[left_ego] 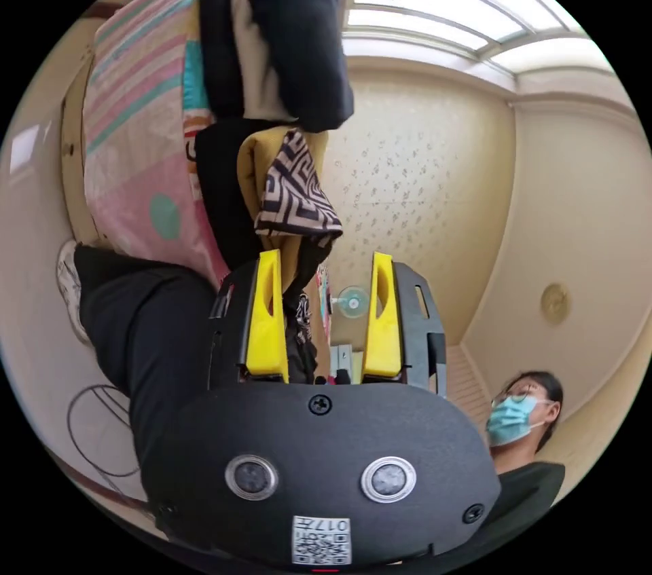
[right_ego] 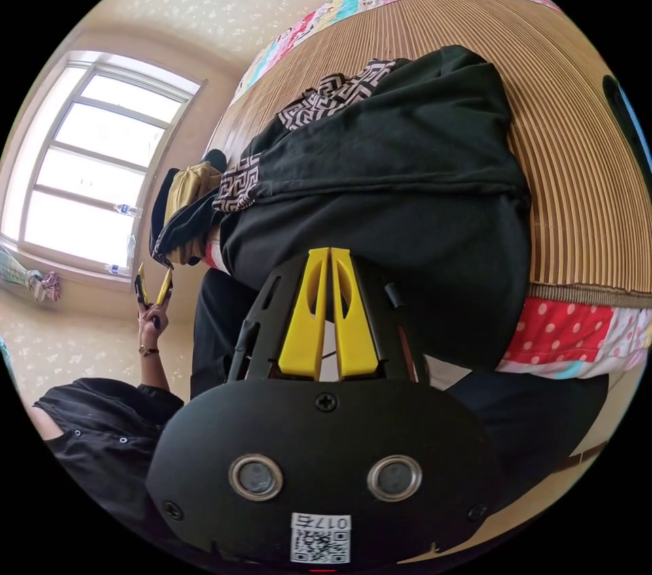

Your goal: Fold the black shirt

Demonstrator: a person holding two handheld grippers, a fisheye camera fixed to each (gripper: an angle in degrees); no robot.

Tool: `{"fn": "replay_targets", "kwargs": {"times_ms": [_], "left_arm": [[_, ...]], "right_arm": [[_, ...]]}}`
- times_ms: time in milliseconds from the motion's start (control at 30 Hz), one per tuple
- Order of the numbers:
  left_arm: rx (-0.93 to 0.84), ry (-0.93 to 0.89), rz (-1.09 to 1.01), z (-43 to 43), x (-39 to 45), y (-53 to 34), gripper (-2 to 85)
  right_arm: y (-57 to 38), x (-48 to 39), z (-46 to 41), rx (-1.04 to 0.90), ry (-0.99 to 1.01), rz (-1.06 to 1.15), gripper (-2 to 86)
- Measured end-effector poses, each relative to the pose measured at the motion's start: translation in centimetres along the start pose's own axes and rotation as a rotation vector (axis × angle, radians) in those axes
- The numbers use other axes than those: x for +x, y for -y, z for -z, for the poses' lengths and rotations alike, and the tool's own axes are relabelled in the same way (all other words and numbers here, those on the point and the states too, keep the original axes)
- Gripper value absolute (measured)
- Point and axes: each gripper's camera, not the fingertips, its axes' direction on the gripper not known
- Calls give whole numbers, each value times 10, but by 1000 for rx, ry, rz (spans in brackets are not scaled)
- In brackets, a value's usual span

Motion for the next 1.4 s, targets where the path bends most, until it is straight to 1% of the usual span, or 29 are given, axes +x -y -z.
{"fn": "replay_targets", "kwargs": {"times_ms": [67, 167, 267, 300, 367, 433, 467, 533, 600, 633, 667, 700, 733, 800, 900, 967, 1033, 1067, 1133, 1200, 1233, 1267, 1300, 1333, 1400], "left_arm": [[48, 36, 25, 4, -4, 2, 162], [162, 7, 69, 19, -15, 3, 123], [223, -48, 79, 33, -15, 6, 61], [247, -38, 66, 37, -6, 5, 29], [247, -38, 4, 35, 17, 7, 5], [226, -49, -86, 26, 45, 13, -3], [182, -68, -161, 15, 65, 22, -5], [77, -103, -283, -7, 97, 37, -7], [-71, -145, -471, -33, 140, 50, -8], [-116, -146, -521, -39, 149, 51, -9], [-171, -104, -587, -46, 159, 52, -9], [-148, -14, -607, -47, 157, 50, -9], [-126, 34, -610, -47, 153, 48, -9], [-64, 210, -580, -46, 124, 45, -9], [-27, 304, -487, -48, 93, 41, -9], [6, 316, -512, -60, 102, 27, -9], [21, 308, -604, -90, 129, 5, -9], [8, 288, -664, -119, 151, -9, -9], [-64, 218, -765, -177, 188, -34, -9], [-235, 95, -888, -274, 231, -83, -8], [-280, 60, -918, -300, 238, -100, -8], [-368, -2, -966, -353, 248, -140, -7], [-463, -51, -983, -407, 250, -182, -6], [-516, -73, -981, -434, 248, -204, -6], [-780, -143, -962, -540, 221, -295, 0]], "right_arm": [[-3, -1, 4, 11, -19, 6, 5], [-5, 2, 5, -1, -44, 4, 6], [-4, 6, 6, 11, 46, 0, 7], [-3, 4, 5, 13, 73, 2, 8], [1, -2, 1, 11, 96, 26, 10], [7, -14, -5, 8, 112, 69, 11], [13, -25, -12, -4, 117, 108, 13], [22, -42, -22, -31, 102, 157, 15], [28, -66, -33, -52, 69, 221, 15], [29, -71, -35, -54, 64, 232, 15], [29, -78, -40, -54, 62, 246, 15], [27, -81, -45, -57, 70, 249, 15], [26, -81, -47, -60, 77, 246, 15], [21, -76, -60, -84, 93, 216, 15], [15, -64, -64, -98, 89, 177, 16], [11, -59, -58, -93, 83, 169, 16], [6, -54, -48, -86, 64, 155, 17], [1, -51, -41, -81, 61, 147, 17], [-5, -46, -29, -65, 65, 131, 18], [-16, -45, -13, -33, 31, 126, 20], [-19, -47, -9, -28, 23, 133, 20], [-25, -50, -3, -19, 18, 145, 21], [-31, -51, 3, -8, 20, 143, 21], [-34, -51, 6, 0, 21, 137, 22], [-48, -46, 14, 34, 9, 95, 23]]}}
